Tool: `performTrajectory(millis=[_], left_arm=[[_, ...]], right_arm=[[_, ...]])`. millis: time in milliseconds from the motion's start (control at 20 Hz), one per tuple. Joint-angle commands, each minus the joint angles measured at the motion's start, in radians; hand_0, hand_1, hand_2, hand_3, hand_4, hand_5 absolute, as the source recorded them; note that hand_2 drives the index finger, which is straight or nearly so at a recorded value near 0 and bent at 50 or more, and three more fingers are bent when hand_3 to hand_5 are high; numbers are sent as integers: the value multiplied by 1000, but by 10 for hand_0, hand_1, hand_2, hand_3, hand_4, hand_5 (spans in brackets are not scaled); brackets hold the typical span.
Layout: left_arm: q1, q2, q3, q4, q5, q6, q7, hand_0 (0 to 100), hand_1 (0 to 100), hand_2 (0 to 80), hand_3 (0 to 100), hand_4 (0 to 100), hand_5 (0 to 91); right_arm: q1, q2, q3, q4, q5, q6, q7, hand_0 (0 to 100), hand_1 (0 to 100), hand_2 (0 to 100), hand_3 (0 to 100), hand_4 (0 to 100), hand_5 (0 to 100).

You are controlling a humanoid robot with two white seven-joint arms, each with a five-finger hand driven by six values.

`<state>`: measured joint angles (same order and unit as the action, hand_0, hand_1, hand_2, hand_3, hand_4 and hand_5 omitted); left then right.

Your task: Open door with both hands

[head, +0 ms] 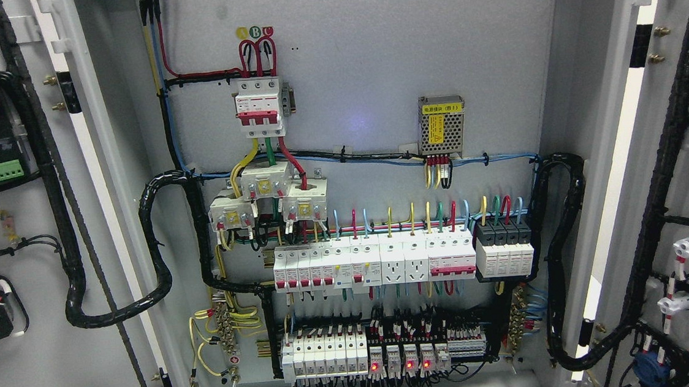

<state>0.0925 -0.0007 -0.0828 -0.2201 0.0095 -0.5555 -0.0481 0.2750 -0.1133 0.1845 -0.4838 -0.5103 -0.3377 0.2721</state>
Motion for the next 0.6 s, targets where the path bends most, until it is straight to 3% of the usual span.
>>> performTrajectory(millis=[0,100,250,551], left_arm=[[-13,-47,5,340,116,240,-7,0,0,0,0,0,0],[-13,-47,5,338,121,317,-24,0,0,0,0,0,0],[-16,-56,2,340,110,338,-35,0,0,0,0,0,0],[-25,-55,1,340,113,399,-26,0,0,0,0,0,0]], right_arm=[[-31,69,-14,456,153,129,-140,0,0,0,0,0,0],[-31,70,-16,455,209,204,-146,0,0,0,0,0,0],[-31,70,-16,448,253,302,-178,0,0,0,0,0,0],[-33,73,-11,447,259,306,-183,0,0,0,0,0,0]])
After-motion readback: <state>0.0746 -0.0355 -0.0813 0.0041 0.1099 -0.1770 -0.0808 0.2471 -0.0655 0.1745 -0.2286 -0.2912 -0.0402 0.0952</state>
